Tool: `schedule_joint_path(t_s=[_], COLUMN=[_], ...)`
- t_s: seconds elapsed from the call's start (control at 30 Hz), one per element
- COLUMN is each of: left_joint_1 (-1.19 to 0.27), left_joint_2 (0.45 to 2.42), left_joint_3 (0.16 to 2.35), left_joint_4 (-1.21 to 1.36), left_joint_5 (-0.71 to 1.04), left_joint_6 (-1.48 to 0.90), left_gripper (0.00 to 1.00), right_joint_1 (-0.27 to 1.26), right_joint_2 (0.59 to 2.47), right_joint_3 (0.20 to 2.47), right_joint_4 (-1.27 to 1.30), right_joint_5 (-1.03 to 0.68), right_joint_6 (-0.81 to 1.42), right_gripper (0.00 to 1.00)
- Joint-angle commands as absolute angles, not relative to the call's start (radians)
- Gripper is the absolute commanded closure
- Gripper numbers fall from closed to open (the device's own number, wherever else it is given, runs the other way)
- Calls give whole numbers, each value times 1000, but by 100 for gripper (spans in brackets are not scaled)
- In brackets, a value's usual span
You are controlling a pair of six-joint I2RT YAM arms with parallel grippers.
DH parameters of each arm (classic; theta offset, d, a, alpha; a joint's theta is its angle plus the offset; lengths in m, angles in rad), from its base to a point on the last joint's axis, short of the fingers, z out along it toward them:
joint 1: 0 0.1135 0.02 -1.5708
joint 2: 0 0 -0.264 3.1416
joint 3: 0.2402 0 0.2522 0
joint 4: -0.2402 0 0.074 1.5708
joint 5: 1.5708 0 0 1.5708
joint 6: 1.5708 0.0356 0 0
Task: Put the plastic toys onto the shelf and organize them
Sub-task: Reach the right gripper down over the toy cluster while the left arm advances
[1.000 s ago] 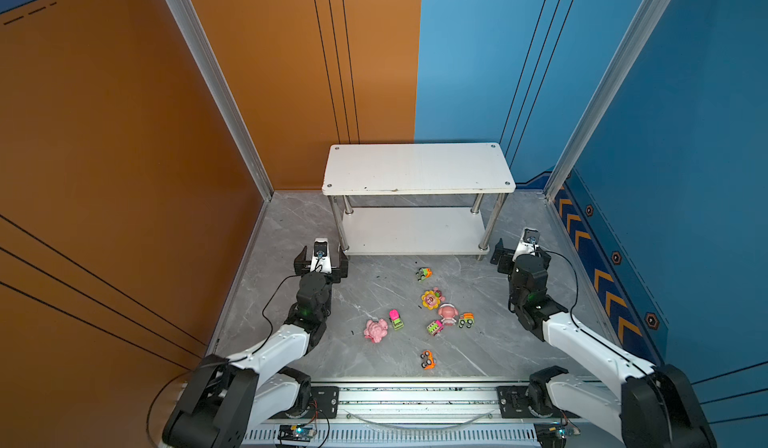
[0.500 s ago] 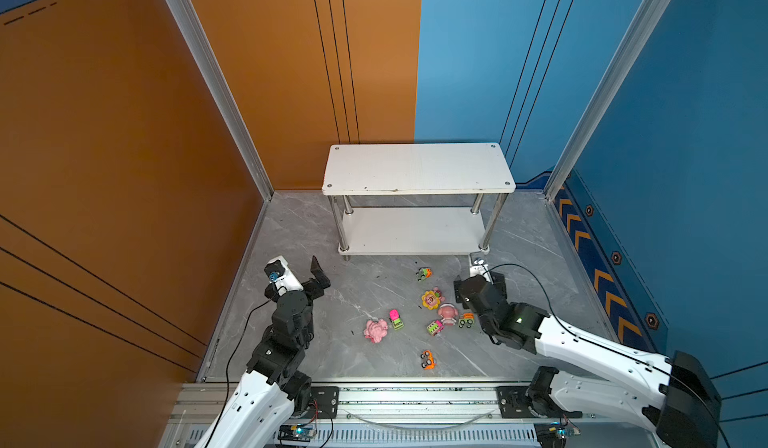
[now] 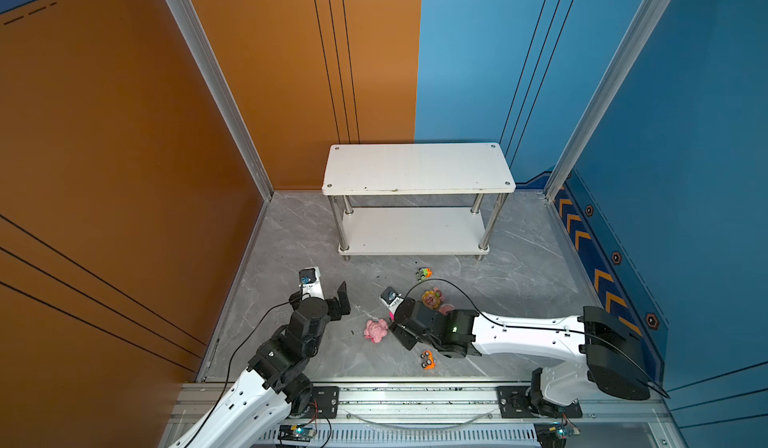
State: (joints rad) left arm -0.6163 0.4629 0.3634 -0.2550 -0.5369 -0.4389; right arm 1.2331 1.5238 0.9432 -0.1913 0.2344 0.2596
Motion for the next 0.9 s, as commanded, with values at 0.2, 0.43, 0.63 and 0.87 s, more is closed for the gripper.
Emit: schedule_joint_path(t_s=[0.2, 0.43, 0.63, 0.87], left_joint_1=[-577, -575, -601, -710], left_joint_2=[220, 254, 539, 807], left_joint_3=[244, 258, 347, 430], left_joint_4=[-129, -121, -39, 81], left_joint_5=[-431, -291, -177, -139], left_joint_6=[-417, -355, -344, -299], left_gripper=[2, 1, 10, 25], right_joint_1=[1102, 1039, 931, 812], right_joint_2=[1455, 1453, 1435, 1461], right_joint_3=[934, 909, 896, 908], right_joint_4=[-382, -587, -541, -437], right_joint_5=[191, 323, 278, 128], right_joint_6=[361, 461, 481, 435], right_gripper=[82, 78, 87, 100])
